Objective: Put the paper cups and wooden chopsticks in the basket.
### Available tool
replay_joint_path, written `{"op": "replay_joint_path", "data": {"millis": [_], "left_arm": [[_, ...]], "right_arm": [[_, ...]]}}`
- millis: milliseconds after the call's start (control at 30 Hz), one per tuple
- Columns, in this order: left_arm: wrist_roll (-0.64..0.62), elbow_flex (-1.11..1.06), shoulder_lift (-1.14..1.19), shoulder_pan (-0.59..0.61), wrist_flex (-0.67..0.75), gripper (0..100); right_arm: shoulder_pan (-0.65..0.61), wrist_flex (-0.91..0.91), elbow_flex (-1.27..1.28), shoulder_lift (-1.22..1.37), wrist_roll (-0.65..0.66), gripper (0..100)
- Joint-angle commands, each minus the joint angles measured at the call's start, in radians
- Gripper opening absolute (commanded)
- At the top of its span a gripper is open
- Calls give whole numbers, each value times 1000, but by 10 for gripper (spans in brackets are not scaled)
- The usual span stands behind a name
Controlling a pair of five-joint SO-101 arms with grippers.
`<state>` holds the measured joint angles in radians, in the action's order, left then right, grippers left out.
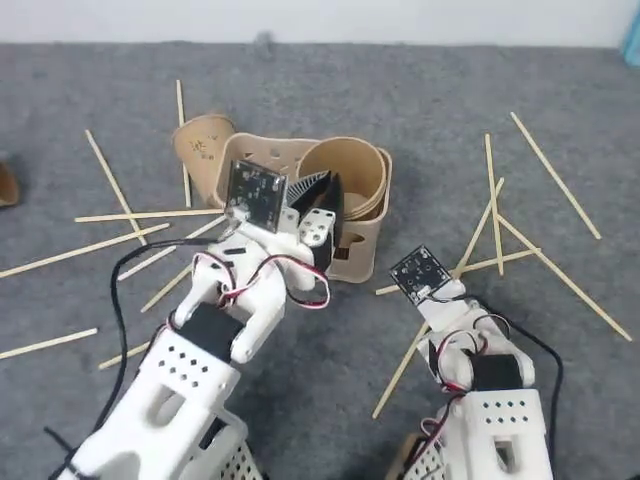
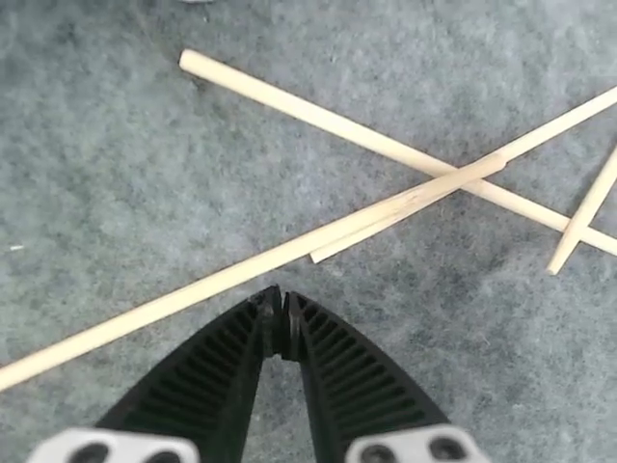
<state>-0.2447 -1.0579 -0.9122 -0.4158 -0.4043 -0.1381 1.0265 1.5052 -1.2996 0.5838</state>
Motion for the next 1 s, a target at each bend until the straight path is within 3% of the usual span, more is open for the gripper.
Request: {"op": "replay_joint_path", "data": {"millis": [0, 233, 467, 800, 967], "left_arm": [[-17, 176, -38, 106, -57, 26], [-120, 536, -38, 457, -310, 26], [-120, 696, 238, 789, -358, 27], [-101, 951, 738, 1046, -356, 34], [-18, 1093, 985, 1152, -358, 174]], "right_arm": [[-8, -18, -9, -12, 0, 9], [-8, -18, -9, -12, 0, 9], [-8, -18, -8, -12, 0, 9], [-8, -16, -8, -12, -2, 9], [-8, -18, -8, -12, -2, 9]]}}
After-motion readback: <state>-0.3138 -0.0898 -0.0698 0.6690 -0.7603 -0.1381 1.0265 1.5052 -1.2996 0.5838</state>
